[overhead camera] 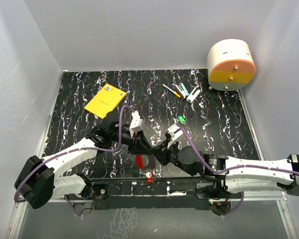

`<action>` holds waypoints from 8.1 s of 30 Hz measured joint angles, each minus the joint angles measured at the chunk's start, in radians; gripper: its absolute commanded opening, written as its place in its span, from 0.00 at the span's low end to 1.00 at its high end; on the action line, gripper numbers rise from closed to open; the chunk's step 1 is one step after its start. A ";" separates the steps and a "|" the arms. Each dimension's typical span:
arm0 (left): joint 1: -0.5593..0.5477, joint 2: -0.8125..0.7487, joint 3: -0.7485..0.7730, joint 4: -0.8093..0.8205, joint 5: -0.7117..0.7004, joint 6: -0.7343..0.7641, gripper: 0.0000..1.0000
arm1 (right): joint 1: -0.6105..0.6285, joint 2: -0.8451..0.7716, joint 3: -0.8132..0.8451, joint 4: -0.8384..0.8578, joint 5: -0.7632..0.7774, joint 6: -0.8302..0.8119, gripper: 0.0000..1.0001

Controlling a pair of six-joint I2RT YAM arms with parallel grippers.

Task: Put the keys on the keyring

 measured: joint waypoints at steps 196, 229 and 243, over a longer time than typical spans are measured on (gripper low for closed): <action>0.093 0.097 0.517 -1.041 -0.339 0.897 0.00 | -0.914 0.153 0.229 -0.454 -0.848 -0.108 0.08; 0.093 0.124 0.558 -1.047 -0.333 0.823 0.00 | -0.565 0.151 0.148 0.025 -0.982 0.258 0.08; 0.093 0.124 0.558 -1.030 -0.372 0.793 0.00 | -0.547 0.239 0.224 0.034 -0.925 0.263 0.08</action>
